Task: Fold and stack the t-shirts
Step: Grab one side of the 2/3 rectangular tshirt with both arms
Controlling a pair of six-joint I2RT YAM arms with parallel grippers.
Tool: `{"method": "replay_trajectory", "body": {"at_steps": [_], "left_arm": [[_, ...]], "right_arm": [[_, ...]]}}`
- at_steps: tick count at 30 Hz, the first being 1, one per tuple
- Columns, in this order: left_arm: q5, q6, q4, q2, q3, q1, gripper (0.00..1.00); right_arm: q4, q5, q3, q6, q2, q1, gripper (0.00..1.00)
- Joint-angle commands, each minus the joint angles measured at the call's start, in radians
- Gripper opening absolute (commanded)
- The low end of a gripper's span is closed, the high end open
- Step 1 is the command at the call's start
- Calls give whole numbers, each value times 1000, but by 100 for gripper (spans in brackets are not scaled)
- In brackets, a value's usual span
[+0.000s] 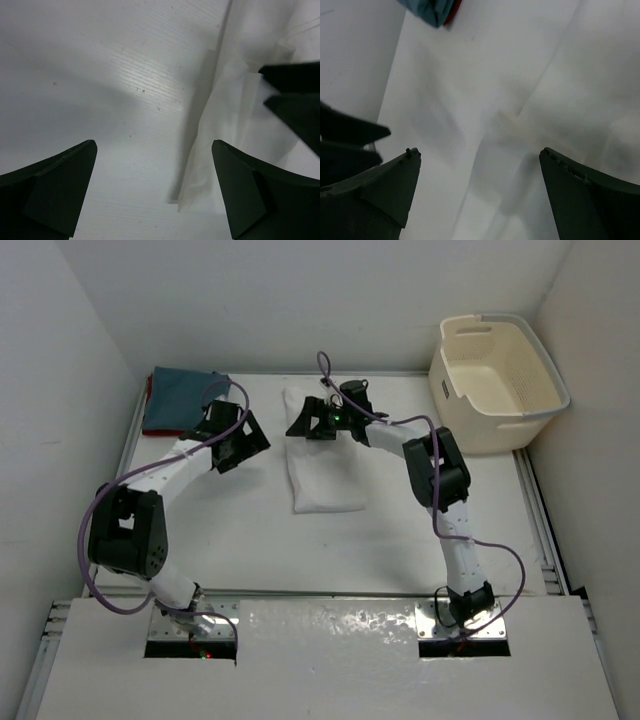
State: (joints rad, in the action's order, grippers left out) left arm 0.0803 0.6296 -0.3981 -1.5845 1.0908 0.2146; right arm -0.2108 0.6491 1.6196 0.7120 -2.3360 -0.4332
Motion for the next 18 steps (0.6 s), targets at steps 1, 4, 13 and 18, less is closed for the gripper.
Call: {"method": "replay_trajectory", "body": {"at_steps": [1, 4, 13, 18], "left_arm": [[-10, -31, 5, 61, 0, 3, 100], [-36, -54, 8, 75, -8, 3, 100], [-225, -94, 96, 107, -114, 49, 100], [-238, -94, 140, 93, -166, 146, 100]], "right_arm": [[69, -65, 187, -45, -90, 25, 99], [105, -84, 265, -52, -129, 45, 99], [298, -244, 347, -267, 38, 77, 99], [352, -325, 52, -330, 283, 116, 99]]}}
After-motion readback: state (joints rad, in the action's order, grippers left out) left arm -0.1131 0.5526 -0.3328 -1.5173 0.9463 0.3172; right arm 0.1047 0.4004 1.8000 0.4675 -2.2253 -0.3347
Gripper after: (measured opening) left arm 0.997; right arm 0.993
